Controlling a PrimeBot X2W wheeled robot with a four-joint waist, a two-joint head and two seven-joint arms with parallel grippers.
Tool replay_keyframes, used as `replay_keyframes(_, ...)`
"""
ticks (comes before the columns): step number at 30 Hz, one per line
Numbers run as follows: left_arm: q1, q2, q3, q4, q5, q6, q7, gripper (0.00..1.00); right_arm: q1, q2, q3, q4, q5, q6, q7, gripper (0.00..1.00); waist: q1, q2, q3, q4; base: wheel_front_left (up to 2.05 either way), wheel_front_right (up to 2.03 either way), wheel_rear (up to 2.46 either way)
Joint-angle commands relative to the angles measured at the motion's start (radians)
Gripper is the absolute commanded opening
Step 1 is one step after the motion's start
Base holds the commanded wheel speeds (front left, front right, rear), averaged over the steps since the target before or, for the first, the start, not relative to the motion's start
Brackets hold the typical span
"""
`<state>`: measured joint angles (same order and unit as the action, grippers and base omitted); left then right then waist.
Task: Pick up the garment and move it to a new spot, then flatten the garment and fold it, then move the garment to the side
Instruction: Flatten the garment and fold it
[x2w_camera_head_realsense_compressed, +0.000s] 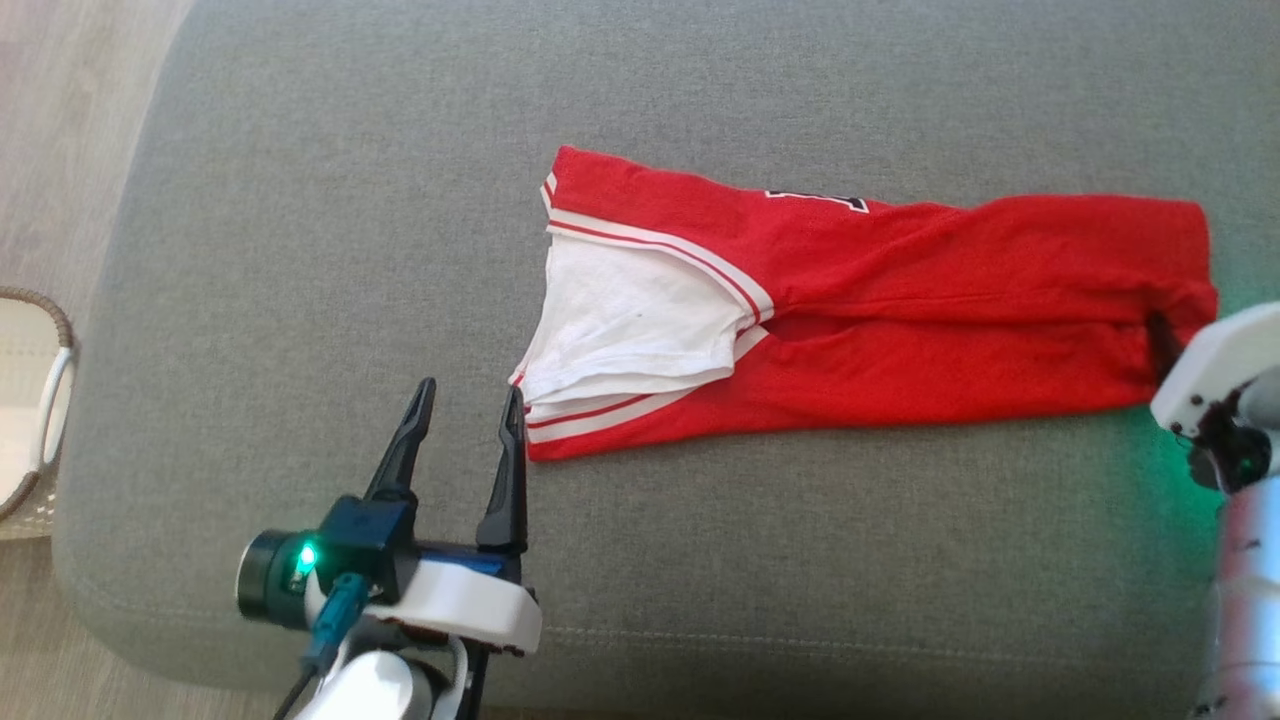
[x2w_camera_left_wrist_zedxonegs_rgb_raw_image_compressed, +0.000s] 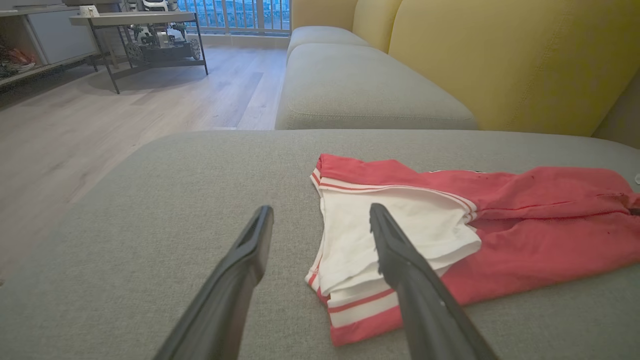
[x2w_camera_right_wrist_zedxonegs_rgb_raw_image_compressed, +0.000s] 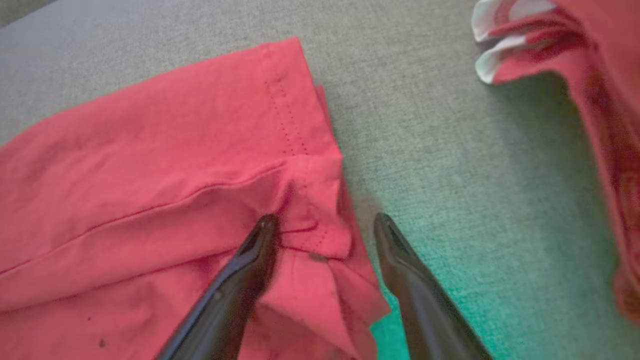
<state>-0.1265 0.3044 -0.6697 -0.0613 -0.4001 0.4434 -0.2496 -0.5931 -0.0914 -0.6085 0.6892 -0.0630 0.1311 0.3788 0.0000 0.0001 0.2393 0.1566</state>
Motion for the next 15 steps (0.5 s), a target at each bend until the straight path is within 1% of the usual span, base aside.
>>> replay_keyframes(1,-0.012,-0.002,0.049,-0.024,0.016,-0.011,-0.012,1.0,-0.038,0.005,0.035,-0.001,-0.014,0.0,0.029,1.0,0.0,-0.0001,0.0,-0.004,0.0,0.0,0.0)
replay_keyframes(3,-0.01,-0.011,0.059,-0.02,0.024,-0.021,-0.012,1.0,-0.042,0.008,0.038,0.015,-0.026,0.0,0.049,0.97,0.0,-0.0001,-0.002,-0.008,0.0,0.0,0.0)
replay_keyframes(4,-0.008,-0.014,0.064,-0.017,0.027,-0.026,-0.012,1.0,-0.043,0.01,0.036,0.022,-0.03,0.0,0.06,0.9,0.0,-0.0001,-0.004,-0.011,0.0,0.0,0.0)
replay_keyframes(5,-0.007,-0.017,0.068,-0.015,0.03,-0.031,-0.012,1.0,-0.043,0.01,0.036,0.03,-0.036,0.0,0.071,0.7,0.0,-0.0001,-0.005,-0.012,0.0,0.0,0.0)
replay_keyframes(6,-0.006,-0.02,0.072,-0.013,0.032,-0.035,-0.012,1.0,-0.043,0.011,0.035,0.038,-0.039,0.0,0.081,0.47,0.0,-0.0001,-0.007,-0.014,0.0,0.0,0.0)
replay_keyframes(7,-0.005,-0.022,0.077,-0.012,0.035,-0.039,-0.012,1.0,-0.043,0.011,0.034,0.044,-0.04,0.0,0.089,0.25,0.0,-0.0001,-0.01,-0.016,0.0,0.0,0.0)
replay_keyframes(8,-0.003,-0.023,0.082,-0.01,0.037,-0.043,-0.012,1.0,-0.043,0.01,0.038,0.049,-0.041,0.0,0.095,0.0,0.0,-0.0001,-0.011,-0.018,0.0,0.0,0.0)
replay_keyframes(11,0.002,-0.025,0.098,-0.006,0.042,-0.052,-0.012,1.0,-0.041,0.003,0.04,0.05,-0.036,0.0,0.091,0.0,0.0,-0.0001,-0.017,-0.027,0.0,0.0,0.0)
replay_keyframes(15,0.015,-0.03,0.118,-0.011,0.052,-0.055,-0.012,1.0,-0.037,-0.027,0.037,0.012,-0.05,0.0,0.032,0.0,0.0,-0.0001,-0.019,-0.052,0.0,0.0,0.0)
